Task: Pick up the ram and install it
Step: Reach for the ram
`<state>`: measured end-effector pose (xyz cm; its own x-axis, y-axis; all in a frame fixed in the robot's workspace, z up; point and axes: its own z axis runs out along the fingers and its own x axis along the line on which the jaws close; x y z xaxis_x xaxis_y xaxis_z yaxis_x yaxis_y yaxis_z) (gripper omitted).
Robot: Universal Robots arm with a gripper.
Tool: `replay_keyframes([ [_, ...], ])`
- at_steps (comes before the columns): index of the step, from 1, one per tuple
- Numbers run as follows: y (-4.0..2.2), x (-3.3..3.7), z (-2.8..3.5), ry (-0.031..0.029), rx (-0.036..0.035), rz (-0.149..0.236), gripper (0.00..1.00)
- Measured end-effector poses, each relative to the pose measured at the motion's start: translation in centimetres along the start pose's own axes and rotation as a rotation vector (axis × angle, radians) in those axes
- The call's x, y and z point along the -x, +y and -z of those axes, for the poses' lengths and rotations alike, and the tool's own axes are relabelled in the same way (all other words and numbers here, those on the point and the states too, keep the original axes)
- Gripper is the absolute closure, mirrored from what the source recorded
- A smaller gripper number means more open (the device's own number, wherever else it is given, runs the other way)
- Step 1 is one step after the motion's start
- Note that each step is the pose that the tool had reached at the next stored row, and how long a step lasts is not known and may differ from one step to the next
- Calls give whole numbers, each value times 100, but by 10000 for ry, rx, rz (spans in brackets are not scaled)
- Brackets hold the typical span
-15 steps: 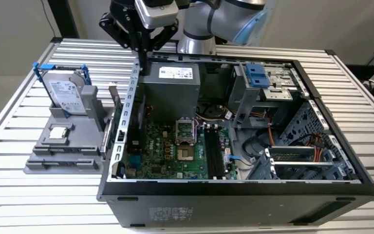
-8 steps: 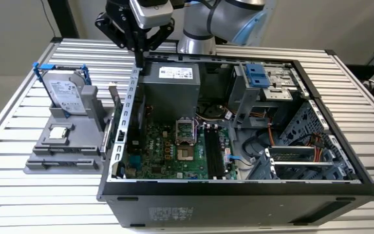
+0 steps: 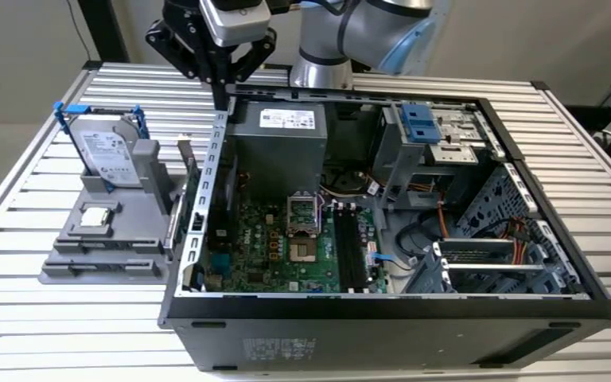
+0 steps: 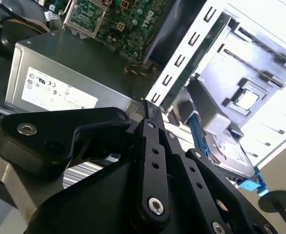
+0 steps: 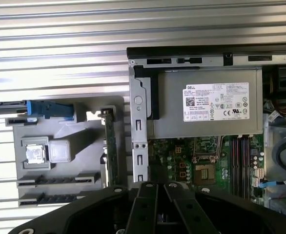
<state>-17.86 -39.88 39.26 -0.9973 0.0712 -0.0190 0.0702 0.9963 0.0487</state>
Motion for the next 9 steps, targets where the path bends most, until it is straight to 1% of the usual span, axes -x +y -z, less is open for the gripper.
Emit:
replay_keyframes([
  [9, -7, -99, 2, 0, 0, 0, 100],
])
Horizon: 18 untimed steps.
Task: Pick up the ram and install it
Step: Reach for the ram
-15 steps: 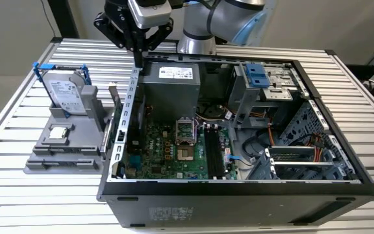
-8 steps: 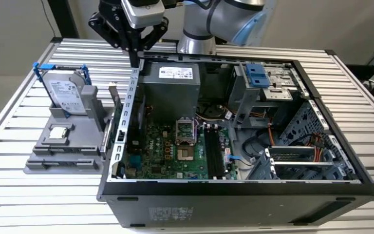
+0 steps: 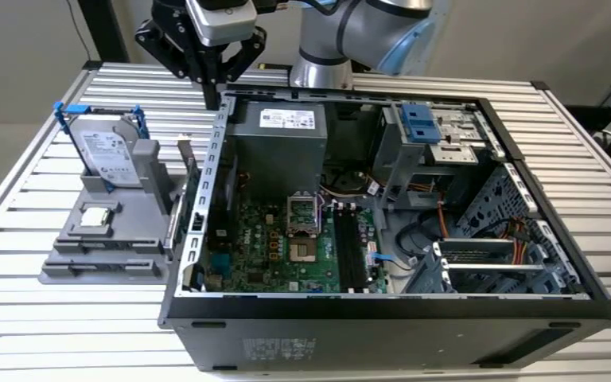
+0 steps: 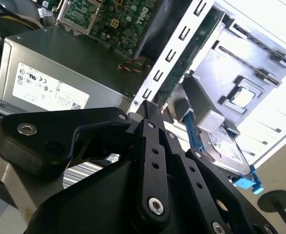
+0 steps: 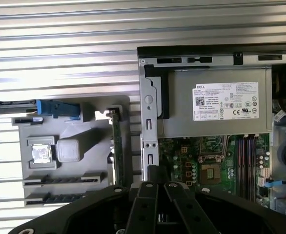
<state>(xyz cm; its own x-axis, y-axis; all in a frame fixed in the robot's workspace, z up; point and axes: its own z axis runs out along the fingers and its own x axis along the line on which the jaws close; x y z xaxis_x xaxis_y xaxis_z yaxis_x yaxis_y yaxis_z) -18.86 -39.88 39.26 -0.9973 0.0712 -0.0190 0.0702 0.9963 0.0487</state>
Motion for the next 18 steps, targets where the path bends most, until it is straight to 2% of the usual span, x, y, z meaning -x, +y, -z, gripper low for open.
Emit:
replay_keyframes([
  [18, -14, -204, 5, 0, -1, -1, 100],
])
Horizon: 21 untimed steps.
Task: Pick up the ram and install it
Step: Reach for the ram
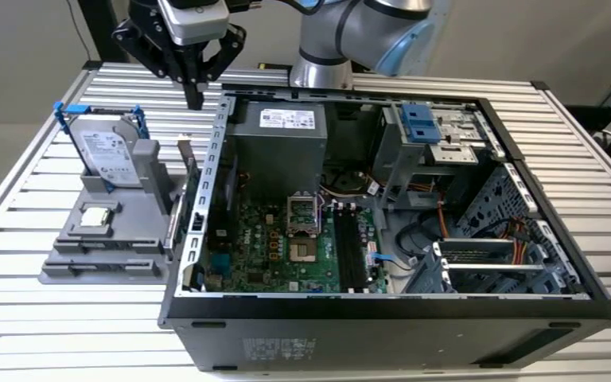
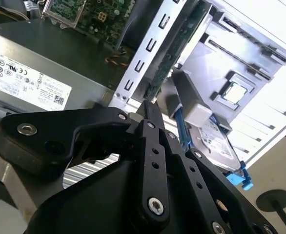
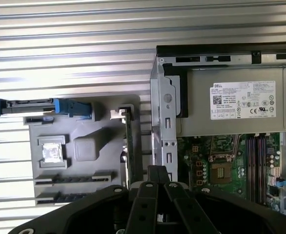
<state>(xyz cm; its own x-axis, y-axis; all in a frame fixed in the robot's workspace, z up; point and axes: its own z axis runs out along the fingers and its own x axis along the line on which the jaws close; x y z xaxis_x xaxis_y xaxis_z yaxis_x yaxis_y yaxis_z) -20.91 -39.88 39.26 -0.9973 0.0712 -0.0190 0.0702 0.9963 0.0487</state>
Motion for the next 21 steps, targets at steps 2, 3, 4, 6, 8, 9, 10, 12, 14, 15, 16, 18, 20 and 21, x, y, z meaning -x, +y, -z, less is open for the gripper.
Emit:
replay_keyframes([
  [2, -2, -20, 0, 0, 1, 1, 100],
  [3, -2, -33, 0, 0, 1, 1, 100],
  [4, -3, -45, 1, 0, 1, 1, 100],
  [6, -4, -64, 1, 0, 0, 1, 100],
  [8, -6, -79, 1, 0, 1, 1, 100],
  [9, -6, -86, 2, 0, 0, 1, 100],
  [10, -6, -93, 2, 0, 0, 0, 100],
  [12, -7, -106, 2, 0, 1, 1, 100],
  [14, -8, -118, 2, 0, 1, 0, 100],
  [15, -9, -124, 2, 1, 1, 1, 100],
  [16, -9, -130, 3, 2, 0, 0, 100],
  [18, -10, -141, 2, 1, 1, 0, 100],
  [20, -11, -152, 3, 3, 1, 0, 100],
  [21, -11, -158, 3, 3, 0, 1, 100],
])
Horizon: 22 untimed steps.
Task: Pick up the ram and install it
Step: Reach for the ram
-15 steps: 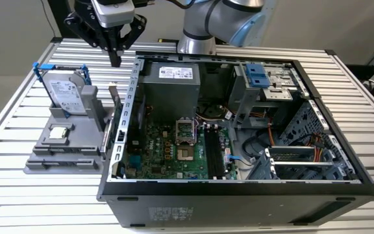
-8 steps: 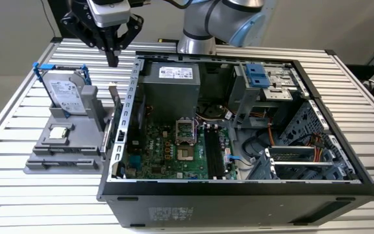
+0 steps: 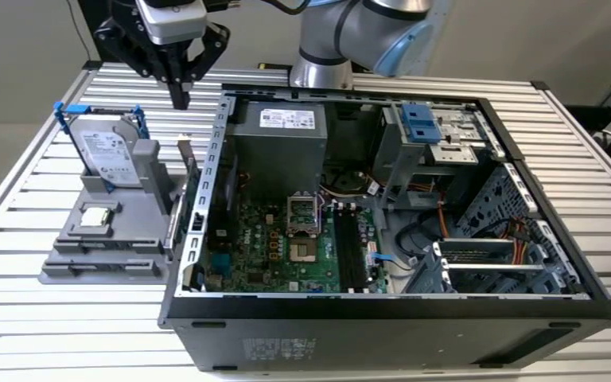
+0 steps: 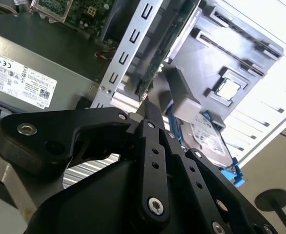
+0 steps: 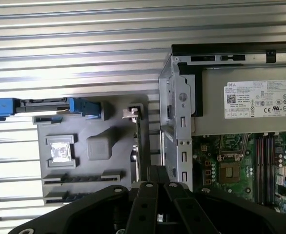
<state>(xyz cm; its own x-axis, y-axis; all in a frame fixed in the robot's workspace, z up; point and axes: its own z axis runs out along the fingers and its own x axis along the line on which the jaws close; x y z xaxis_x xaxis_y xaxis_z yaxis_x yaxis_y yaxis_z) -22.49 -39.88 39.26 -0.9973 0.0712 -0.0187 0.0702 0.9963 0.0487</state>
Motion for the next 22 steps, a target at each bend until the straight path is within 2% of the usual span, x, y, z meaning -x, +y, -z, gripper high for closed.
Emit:
replay_keyframes([
  [22, -9, -135, 2, 8, -1, -1, 100],
])
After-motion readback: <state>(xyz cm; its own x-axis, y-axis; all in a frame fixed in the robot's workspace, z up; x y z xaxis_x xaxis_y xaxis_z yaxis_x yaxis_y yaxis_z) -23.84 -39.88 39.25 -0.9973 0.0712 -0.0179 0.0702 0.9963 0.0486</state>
